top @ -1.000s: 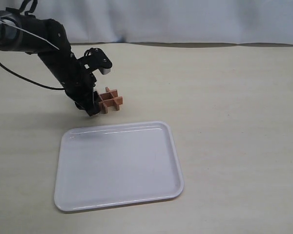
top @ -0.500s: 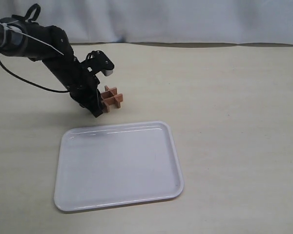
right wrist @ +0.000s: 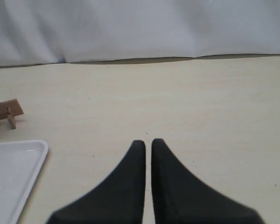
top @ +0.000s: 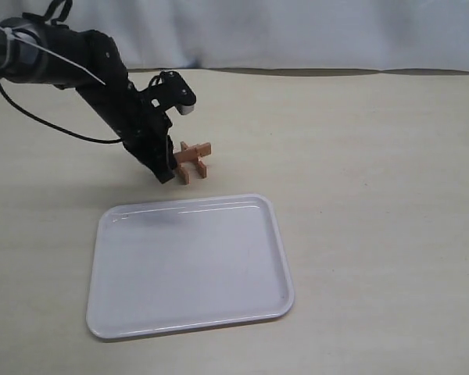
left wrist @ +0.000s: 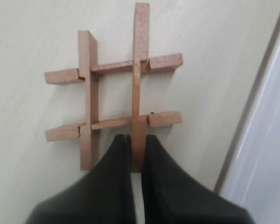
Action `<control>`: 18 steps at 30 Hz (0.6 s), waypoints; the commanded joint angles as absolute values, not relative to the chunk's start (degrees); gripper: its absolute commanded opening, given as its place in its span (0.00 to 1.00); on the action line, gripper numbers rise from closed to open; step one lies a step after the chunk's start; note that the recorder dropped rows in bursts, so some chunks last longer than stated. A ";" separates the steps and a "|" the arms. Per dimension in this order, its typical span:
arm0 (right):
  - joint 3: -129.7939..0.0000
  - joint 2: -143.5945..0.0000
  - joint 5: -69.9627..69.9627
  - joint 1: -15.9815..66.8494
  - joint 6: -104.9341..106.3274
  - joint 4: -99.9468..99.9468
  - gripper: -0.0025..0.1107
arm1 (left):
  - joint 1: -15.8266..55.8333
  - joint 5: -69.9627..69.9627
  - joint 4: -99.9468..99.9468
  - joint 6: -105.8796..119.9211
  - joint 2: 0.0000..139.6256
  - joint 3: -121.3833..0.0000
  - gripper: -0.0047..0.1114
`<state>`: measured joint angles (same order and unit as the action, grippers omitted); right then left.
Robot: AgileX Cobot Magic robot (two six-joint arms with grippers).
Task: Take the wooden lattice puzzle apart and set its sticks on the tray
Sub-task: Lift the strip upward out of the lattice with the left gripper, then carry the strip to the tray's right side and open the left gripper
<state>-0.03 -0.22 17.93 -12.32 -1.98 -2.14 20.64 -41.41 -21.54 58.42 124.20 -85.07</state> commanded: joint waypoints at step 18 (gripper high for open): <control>0.00 0.00 16.98 -12.78 -1.42 -2.29 0.06 | 36.11 -58.36 -16.95 54.29 116.27 -85.36 0.04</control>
